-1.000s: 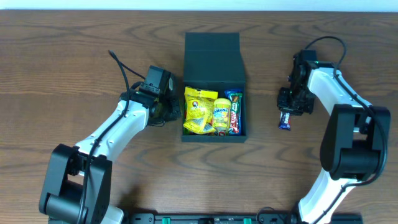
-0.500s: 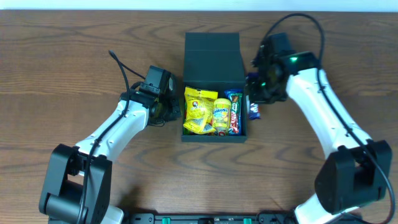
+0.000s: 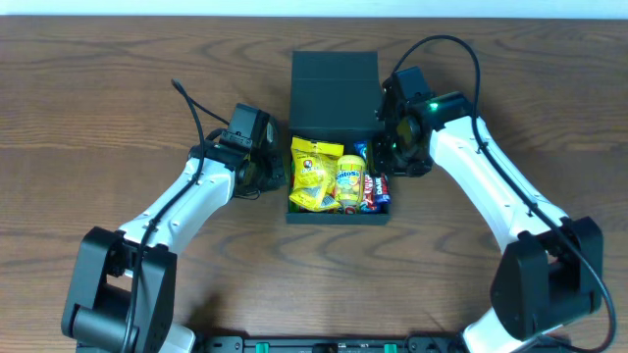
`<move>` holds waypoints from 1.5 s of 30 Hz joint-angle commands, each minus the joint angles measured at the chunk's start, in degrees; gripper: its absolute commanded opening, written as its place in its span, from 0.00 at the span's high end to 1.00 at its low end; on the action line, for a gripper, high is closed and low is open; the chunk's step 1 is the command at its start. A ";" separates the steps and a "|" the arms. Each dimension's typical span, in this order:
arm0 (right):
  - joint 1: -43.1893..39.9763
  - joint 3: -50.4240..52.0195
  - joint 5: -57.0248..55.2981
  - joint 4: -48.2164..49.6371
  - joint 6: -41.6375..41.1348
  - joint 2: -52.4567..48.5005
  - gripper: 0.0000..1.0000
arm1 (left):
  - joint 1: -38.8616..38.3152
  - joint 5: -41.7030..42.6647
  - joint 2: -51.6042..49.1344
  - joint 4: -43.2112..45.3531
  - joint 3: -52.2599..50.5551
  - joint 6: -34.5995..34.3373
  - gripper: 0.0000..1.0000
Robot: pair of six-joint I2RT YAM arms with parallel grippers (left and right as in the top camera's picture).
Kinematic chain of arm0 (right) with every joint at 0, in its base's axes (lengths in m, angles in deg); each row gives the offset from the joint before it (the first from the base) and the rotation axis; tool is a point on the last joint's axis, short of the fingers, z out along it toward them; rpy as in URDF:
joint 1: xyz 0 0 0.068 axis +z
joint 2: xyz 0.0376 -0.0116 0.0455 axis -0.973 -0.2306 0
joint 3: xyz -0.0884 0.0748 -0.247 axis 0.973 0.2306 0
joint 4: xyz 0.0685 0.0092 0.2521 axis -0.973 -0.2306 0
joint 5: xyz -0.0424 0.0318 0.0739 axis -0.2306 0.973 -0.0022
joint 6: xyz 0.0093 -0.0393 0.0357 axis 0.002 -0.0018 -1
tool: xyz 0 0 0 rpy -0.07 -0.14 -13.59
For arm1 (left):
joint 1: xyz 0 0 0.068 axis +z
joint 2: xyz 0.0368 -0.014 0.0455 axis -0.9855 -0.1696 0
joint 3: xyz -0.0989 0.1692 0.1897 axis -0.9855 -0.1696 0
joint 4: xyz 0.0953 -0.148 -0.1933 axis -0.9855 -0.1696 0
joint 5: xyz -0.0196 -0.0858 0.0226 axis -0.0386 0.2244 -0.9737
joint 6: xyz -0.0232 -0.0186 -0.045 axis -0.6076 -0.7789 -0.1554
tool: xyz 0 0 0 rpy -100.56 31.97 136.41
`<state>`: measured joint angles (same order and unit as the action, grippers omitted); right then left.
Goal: Pack container
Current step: 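Carry the bar into the box with the right gripper and release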
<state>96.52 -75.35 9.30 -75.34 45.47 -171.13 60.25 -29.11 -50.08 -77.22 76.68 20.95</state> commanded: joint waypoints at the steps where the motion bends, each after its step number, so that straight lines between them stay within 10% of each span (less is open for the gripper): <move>1: 0.42 0.39 0.04 0.33 -0.79 -0.52 0.45 | 0.04 0.00 -0.22 -0.20 0.15 0.85 0.94; 8: 0.48 0.37 -0.39 0.98 -0.74 -0.52 0.98 | 0.04 -0.02 -0.22 -0.17 0.15 0.85 0.94; 45: 2.58 1.27 -1.25 0.24 0.96 1.05 0.99 | 0.04 0.00 -0.22 -0.63 0.15 0.83 0.94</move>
<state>98.27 -73.34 7.35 -74.86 45.52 -171.04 60.25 -29.11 -50.08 -77.55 76.70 20.95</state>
